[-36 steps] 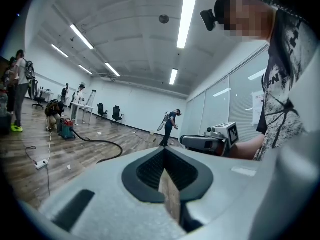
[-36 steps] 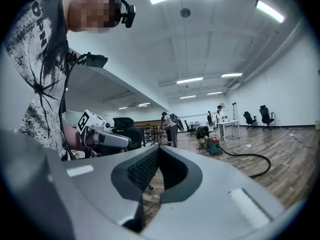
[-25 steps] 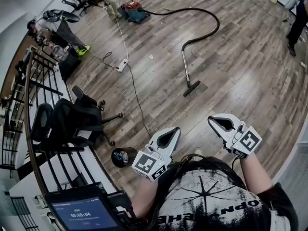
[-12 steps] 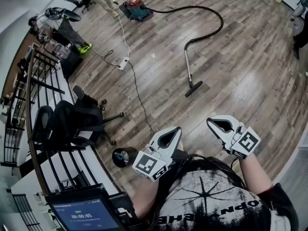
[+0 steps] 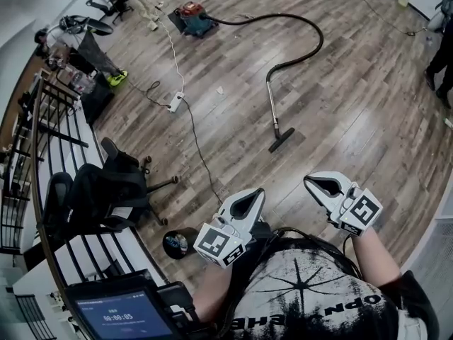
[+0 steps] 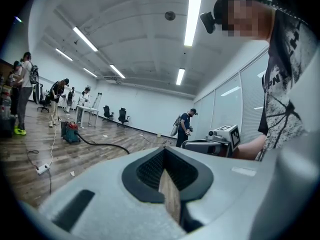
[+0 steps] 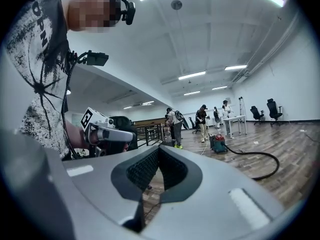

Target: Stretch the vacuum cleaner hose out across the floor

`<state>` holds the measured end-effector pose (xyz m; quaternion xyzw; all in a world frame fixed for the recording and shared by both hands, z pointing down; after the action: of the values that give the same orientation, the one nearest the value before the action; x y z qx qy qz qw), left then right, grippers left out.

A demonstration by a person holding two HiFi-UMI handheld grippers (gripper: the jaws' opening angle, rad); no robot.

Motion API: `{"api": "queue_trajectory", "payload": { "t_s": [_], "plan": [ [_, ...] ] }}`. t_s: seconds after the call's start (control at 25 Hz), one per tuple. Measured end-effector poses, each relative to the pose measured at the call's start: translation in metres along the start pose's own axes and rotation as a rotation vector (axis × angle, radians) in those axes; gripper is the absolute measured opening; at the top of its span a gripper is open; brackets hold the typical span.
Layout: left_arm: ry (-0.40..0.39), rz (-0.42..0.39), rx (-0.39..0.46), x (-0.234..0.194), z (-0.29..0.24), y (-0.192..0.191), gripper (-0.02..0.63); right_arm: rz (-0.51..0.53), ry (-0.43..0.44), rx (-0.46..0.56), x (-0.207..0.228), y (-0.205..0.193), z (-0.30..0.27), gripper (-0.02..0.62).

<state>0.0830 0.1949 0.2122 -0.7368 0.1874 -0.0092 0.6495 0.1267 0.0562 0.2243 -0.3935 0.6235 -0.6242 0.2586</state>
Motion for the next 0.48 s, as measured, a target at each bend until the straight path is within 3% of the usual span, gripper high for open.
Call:
{"api": "queue_trajectory", "payload": {
  "t_s": [0.48],
  "plan": [
    [-0.048, -0.034, 0.000, -0.106, 0.000, 0.030, 0.002, 0.010, -0.045, 0.001, 0.032, 0.019, -0.093, 0.007]
  ]
}}
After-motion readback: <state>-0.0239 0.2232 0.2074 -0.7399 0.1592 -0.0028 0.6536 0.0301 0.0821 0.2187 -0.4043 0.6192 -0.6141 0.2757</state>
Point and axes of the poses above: the fingertips, and each gripper's own axes: z backward along the fingers, x to its right, y out of its top, the point moved 3 cm from there along z, backward along the fingers, and after that the axes turned 1 degree about -z, right-handed, at the moved point
